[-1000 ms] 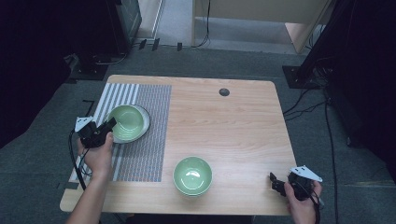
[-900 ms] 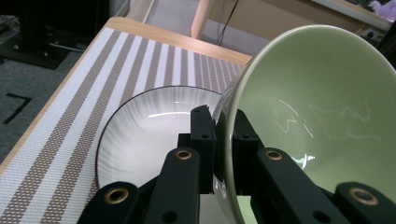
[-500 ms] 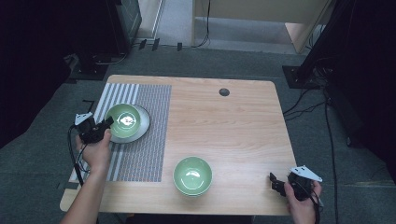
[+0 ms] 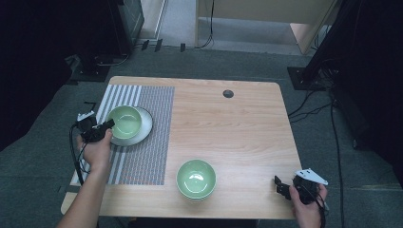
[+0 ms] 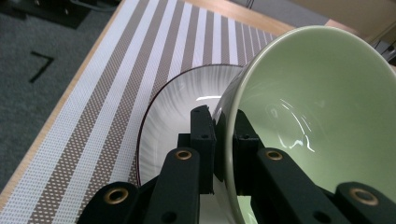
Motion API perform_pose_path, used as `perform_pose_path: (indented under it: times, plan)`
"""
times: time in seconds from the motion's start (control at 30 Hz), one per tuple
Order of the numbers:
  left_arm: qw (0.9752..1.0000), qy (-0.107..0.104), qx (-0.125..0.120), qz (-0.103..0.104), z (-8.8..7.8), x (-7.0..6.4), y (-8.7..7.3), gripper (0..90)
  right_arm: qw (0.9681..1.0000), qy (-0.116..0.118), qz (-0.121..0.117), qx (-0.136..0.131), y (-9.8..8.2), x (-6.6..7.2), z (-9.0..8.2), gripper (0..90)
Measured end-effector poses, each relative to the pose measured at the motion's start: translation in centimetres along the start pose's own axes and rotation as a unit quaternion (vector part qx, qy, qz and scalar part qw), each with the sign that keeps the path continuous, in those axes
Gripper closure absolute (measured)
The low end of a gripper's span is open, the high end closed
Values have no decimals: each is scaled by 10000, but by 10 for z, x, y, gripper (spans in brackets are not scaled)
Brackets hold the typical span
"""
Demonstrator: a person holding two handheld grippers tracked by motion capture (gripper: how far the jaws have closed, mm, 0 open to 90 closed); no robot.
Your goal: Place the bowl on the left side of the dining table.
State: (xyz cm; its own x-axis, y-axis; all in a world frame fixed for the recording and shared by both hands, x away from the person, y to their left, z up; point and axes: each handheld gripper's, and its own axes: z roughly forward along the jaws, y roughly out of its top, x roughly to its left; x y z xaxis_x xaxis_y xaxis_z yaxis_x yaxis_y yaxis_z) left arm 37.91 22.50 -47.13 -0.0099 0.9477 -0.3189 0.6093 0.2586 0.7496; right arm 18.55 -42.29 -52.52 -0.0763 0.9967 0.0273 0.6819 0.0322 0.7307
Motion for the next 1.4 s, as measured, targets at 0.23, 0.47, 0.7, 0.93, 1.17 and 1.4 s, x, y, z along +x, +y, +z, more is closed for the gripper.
perform_pose_path:
  times: [0.23, 0.47, 0.7, 0.93, 1.17, 1.4]
  plan:
    - [9995, 16, 277, -157, 6, 4, 5, 831, 10000, 8, 4, 10, 0, 0, 0, 114]
    - [9976, 93, 674, -162, 15, 5, 19, 833, 10000, 11, -3, 14, 0, 0, 0, 114]
    - [9958, 154, 892, -145, 22, 8, 26, 831, 10000, 24, -29, 14, 0, 0, 0, 112]
    - [9948, 190, 991, -130, 26, 9, 27, 826, 10000, 31, -31, 22, 0, 0, 0, 110]
    - [9952, 194, 963, -37, 26, 6, 25, 827, 10000, 33, -34, 24, 0, 0, 0, 110]
    - [9954, 172, 945, 23, 27, -1, 23, 826, 10000, 31, -33, 23, 0, 0, 0, 110]
